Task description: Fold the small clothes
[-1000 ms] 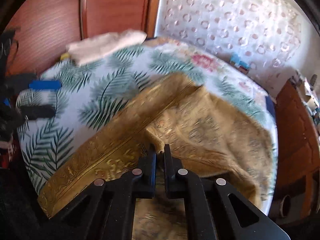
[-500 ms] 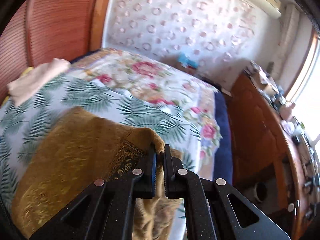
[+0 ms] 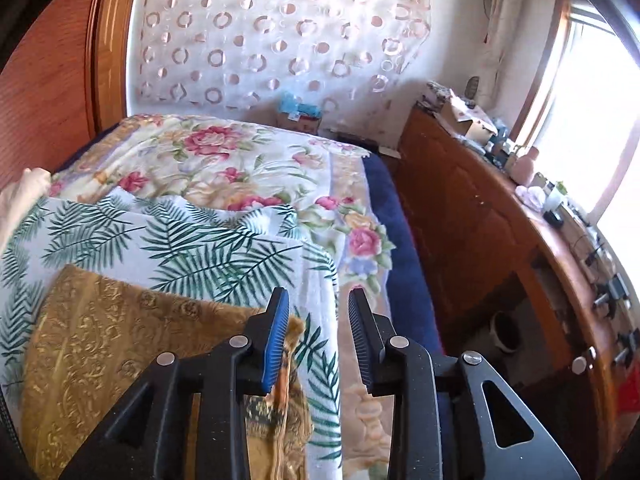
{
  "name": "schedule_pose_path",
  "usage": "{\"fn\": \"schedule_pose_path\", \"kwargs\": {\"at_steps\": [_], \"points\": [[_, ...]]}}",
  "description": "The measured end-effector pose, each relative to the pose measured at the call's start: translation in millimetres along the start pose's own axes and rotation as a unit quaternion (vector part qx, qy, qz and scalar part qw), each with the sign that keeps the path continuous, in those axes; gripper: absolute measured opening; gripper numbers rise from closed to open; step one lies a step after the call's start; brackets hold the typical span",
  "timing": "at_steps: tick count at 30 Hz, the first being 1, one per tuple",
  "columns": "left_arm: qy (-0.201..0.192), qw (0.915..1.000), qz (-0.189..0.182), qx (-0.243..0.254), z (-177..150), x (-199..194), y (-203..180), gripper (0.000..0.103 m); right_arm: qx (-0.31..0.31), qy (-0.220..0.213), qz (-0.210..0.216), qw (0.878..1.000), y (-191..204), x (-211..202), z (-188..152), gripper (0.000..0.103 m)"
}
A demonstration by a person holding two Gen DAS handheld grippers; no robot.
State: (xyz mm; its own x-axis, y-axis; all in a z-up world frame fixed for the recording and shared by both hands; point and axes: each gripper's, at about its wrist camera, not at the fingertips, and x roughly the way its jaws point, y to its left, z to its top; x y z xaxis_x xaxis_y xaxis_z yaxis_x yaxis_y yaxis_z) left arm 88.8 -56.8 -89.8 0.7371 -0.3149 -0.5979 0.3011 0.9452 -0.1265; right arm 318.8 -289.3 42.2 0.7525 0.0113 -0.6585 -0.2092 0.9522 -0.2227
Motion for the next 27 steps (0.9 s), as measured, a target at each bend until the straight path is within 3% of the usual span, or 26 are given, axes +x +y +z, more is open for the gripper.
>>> {"fn": "schedule_pose_path", "kwargs": {"at_steps": [4,11,19,24,27], "points": [[0.002,1.0,-0.004,0.002,0.9,3.1,-2.4,0.058,-0.011,-0.001,0.062,0.998,4.2,-21.0,-27.4,0.033],[0.013,0.9997,-0.013,0.014,1.6,10.5,-13.6,0.058,-0.042,0.047,0.105,0.993,20.2,-14.3,-87.8,0.033],[0.021,0.9995,-0.011,0.023,0.8,14.8,-19.4,0.058,-0.004,0.04,0.082,0.996,-10.4,5.3,-115.3,0.029],[0.026,0.9993,-0.01,0.025,0.7,17.5,-22.7,0.058,0.024,0.029,0.088,0.995,-23.4,1.4,-118.2,0.029],[0.025,0.9993,-0.011,0.027,1.2,17.7,-24.5,0.058,0.036,0.011,0.09,0.995,-30.8,-18.7,-125.0,0.038]]}}
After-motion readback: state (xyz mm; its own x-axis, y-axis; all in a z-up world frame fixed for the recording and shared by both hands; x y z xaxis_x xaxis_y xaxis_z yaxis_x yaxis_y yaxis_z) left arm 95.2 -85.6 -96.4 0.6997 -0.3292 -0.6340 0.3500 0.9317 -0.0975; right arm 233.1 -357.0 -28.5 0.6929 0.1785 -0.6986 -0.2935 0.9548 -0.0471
